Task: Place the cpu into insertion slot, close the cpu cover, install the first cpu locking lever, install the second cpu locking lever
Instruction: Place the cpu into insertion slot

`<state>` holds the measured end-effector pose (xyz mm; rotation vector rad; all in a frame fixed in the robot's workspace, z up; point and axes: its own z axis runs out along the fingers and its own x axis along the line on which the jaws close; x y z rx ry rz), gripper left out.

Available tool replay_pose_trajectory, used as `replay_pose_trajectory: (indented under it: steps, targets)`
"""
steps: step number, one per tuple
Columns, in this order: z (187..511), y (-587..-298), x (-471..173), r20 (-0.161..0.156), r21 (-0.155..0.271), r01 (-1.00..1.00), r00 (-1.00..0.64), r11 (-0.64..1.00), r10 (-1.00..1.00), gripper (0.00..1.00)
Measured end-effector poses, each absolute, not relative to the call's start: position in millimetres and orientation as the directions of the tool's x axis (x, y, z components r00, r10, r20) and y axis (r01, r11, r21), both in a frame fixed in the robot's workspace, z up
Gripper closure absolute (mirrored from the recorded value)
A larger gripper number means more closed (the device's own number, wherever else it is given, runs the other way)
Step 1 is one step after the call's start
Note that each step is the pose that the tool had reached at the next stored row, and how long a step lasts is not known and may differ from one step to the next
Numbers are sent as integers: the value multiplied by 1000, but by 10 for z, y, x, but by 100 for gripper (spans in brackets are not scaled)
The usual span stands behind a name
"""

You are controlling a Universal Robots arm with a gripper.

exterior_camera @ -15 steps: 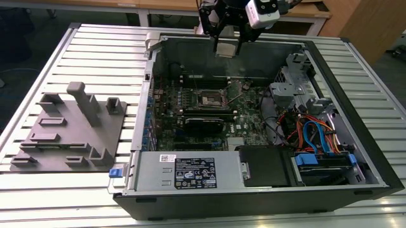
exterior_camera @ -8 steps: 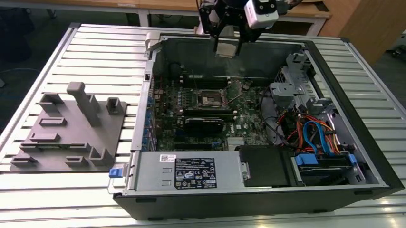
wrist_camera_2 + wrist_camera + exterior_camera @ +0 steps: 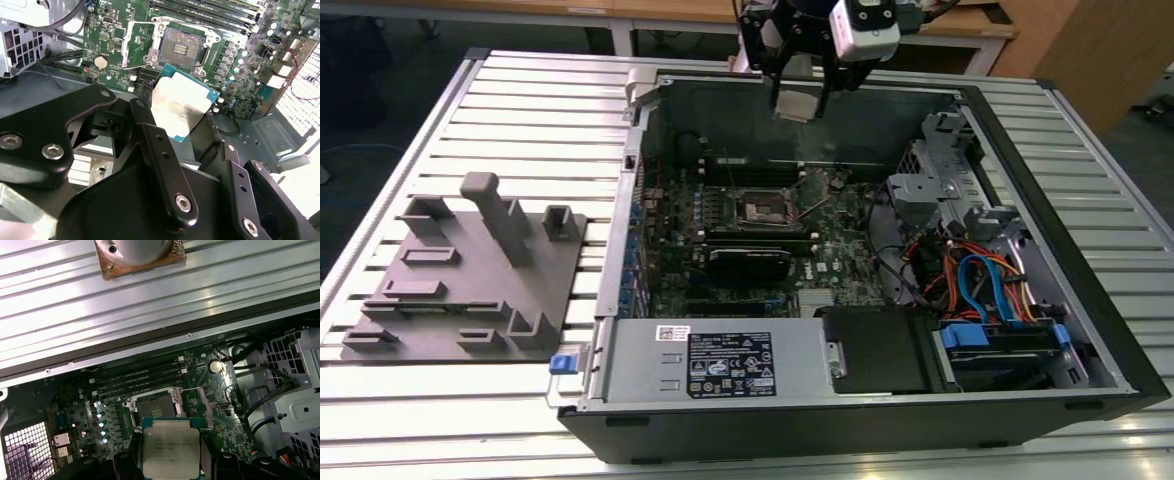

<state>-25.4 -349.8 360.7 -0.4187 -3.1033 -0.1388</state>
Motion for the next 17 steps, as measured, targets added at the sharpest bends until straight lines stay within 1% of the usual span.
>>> replay_pose_trajectory:
  steps: [8, 17]
  targets:
    - [3607, -3498, -254, 19, 86, 273, -962, 958, 273, 46]
    - [3600, -3498, -254, 19, 85, 400, -916, 913, 400, 46]
